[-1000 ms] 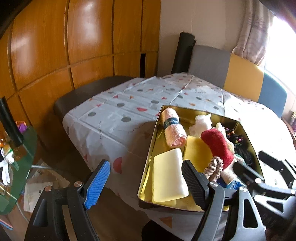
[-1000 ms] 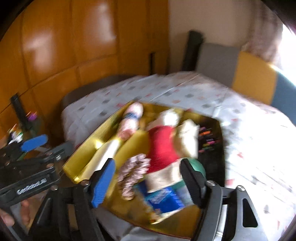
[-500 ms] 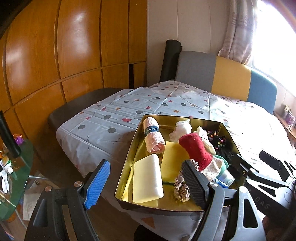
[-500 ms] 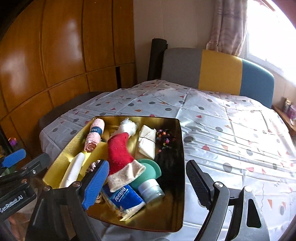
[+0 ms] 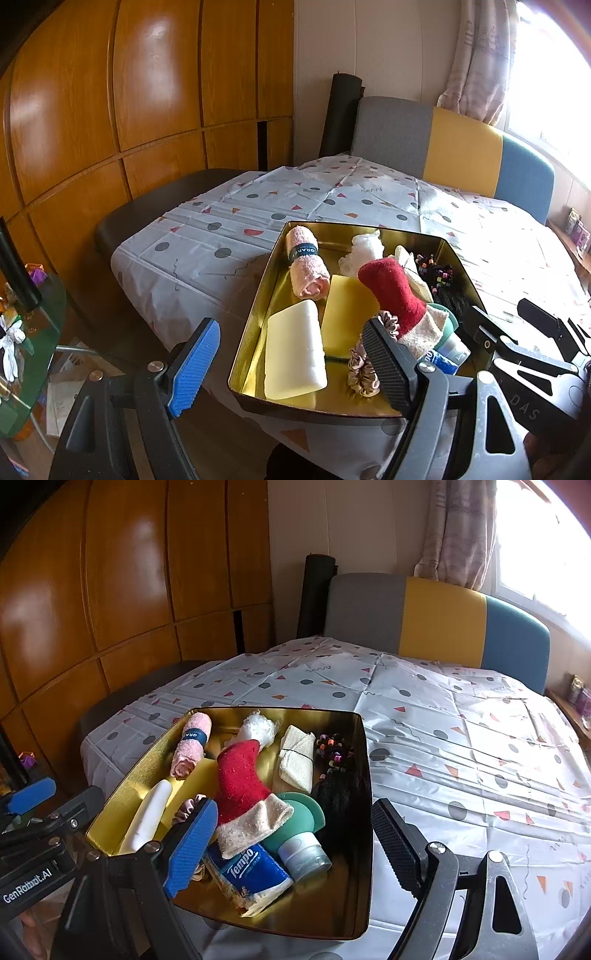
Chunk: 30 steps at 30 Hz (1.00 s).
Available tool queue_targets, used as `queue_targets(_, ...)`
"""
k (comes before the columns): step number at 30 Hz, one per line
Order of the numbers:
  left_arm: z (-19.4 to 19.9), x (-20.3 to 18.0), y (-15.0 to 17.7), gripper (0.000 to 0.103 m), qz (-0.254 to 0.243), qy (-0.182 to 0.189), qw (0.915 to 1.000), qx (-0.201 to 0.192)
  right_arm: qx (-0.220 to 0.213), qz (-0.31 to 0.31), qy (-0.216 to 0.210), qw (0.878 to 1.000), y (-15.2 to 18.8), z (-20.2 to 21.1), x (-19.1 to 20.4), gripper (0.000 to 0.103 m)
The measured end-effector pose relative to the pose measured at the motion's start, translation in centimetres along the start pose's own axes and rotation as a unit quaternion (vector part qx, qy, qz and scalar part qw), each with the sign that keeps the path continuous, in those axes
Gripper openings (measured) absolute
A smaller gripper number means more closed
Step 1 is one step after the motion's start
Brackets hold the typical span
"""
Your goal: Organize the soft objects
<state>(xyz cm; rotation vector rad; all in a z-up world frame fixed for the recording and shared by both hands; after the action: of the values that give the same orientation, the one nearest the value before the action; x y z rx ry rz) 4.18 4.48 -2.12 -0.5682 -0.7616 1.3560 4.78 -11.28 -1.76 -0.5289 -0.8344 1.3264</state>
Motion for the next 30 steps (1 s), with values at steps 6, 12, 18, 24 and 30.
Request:
queue_targets(6, -0.07, 0.01, 0.04, 0.081, 0.001, 0.0, 1.0, 0.001, 0.002, 0.0, 0.0, 1.0, 0.14, -0.06, 0.04, 0.086)
queue_targets(12, -0.17, 0.0, 0.2, 0.081, 0.001, 0.0, 1.0, 0.002, 0.003, -0.002, -0.001, 1.0, 0.14, -0.13, 0.03, 0.086)
queue_targets(18, -0.22, 0.05, 0.22, 0.081, 0.002, 0.0, 1.0, 0.004, 0.0, -0.003, 0.0, 1.0, 0.09, -0.01, -0.06, 0.086)
queue_targets(24, -0.22, 0.01, 0.24, 0.081, 0.002, 0.0, 1.0, 0.004, 0.001, -0.005, 0.0, 1.0, 0.09, 0.04, -0.09, 0.086)
queue_targets(30, -0.24, 0.03, 0.32, 0.081, 0.002, 0.0, 1.0, 0.005, 0.002, -0.005, 0.0, 1.0, 0.13, -0.05, -0.09, 0.086)
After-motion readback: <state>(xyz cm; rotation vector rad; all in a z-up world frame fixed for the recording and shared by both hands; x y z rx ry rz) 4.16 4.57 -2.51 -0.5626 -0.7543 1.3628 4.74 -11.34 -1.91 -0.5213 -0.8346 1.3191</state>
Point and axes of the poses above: each gripper's, at about its wrist camera, not at the fingertips, and z roughly against the way its jaws point, x to its left, y to its underside, the point moved 3 cm from there along -z, roughly the way its jaws point, and after that the axes turned 13 degrees about -z, right-handed, at the moved point
